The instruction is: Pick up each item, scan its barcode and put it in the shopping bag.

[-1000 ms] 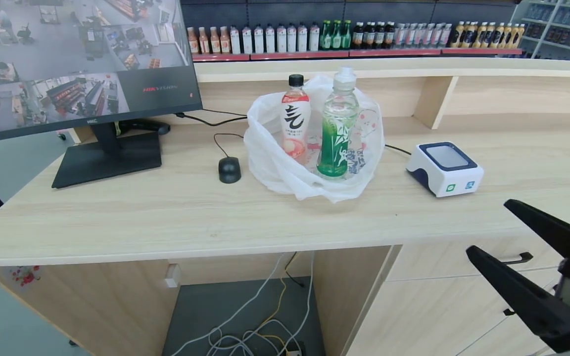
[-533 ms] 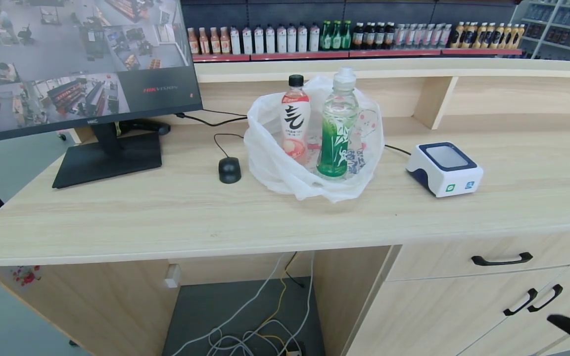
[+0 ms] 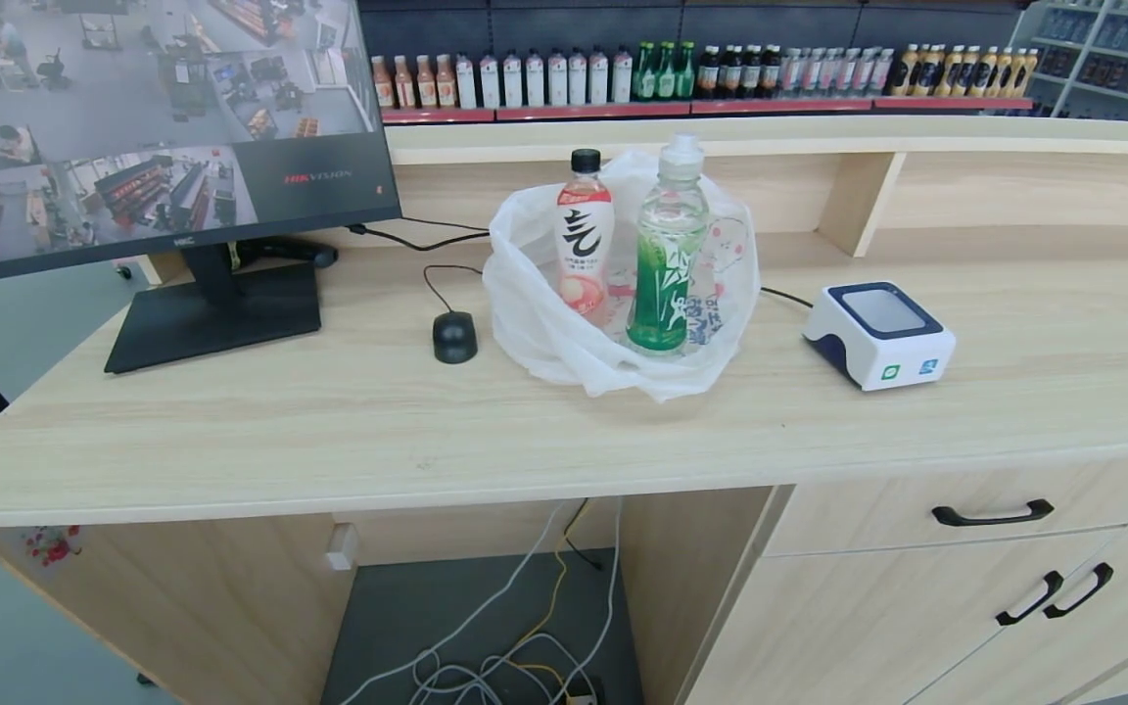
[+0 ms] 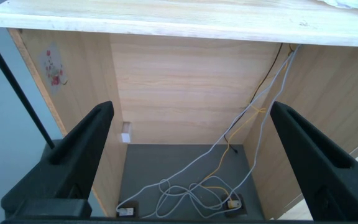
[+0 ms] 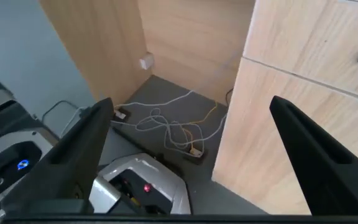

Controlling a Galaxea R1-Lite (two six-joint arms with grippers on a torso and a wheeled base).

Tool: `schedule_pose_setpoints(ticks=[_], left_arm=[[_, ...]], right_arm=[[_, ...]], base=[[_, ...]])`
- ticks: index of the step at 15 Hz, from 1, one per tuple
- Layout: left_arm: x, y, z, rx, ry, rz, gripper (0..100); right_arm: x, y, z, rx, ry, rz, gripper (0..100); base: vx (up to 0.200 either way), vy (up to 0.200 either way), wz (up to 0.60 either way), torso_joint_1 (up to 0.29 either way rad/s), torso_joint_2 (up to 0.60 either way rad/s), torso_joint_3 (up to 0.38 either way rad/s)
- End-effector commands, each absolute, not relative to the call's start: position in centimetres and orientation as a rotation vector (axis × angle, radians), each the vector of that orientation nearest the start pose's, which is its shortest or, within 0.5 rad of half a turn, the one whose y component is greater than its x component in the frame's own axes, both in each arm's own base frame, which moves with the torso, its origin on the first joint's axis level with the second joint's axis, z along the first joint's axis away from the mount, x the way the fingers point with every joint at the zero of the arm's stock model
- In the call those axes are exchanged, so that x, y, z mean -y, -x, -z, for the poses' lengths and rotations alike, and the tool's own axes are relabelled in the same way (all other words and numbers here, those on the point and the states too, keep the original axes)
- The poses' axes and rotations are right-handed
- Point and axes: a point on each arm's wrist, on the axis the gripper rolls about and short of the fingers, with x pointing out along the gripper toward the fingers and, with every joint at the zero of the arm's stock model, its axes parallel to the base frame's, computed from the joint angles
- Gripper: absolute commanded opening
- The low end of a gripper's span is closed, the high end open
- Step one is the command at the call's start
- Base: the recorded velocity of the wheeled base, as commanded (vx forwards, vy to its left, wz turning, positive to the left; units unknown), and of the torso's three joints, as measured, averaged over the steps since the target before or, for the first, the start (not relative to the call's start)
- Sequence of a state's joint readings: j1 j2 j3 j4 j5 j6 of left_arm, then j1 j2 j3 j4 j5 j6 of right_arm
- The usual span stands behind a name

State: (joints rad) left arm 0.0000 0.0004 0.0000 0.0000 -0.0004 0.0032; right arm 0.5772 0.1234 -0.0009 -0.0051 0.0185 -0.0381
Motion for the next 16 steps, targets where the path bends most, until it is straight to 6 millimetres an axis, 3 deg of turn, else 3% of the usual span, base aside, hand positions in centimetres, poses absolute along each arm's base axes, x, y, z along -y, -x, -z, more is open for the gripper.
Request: schedule_pose_setpoints(ticks=[1, 3, 4, 5, 10, 16], left_arm=[[0.0, 2.3, -7.5, 0.000, -0.003, 0.000, 100], [0.0, 2.3, -7.5, 0.000, -0.002, 0.000, 100], [0.0, 2.3, -7.5, 0.000, -0.002, 0.000, 100], [0.0, 2.3, -7.5, 0.000, -0.002, 0.000, 100], [0.0, 2.3, -7.5, 0.000, -0.003, 0.000, 100], [0.0, 2.3, -7.5, 0.000, 0.000, 0.000, 100]], right_arm=[[0.5, 1.3, -7.8, -0.094, 0.056, -0.391, 100], [0.3, 1.4, -7.8, -0.107, 0.041, -0.209, 100], [0.0, 1.2, -7.9, -0.135, 0.007, -0.026, 100], [0.0, 1.1, -7.9, -0.144, 0.007, 0.015, 100], [0.0, 2.3, -7.6, 0.005, 0.006, -0.008, 100], [0.0, 2.3, -7.6, 0.005, -0.006, -0.008, 100]], base=[[0.000, 0.000, 0.00, 0.000, 0.00, 0.000], [0.000, 0.000, 0.00, 0.000, 0.00, 0.000], [0.000, 0.000, 0.00, 0.000, 0.00, 0.000], [0.000, 0.000, 0.00, 0.000, 0.00, 0.000], [0.000, 0.000, 0.00, 0.000, 0.00, 0.000], [0.000, 0.000, 0.00, 0.000, 0.00, 0.000]])
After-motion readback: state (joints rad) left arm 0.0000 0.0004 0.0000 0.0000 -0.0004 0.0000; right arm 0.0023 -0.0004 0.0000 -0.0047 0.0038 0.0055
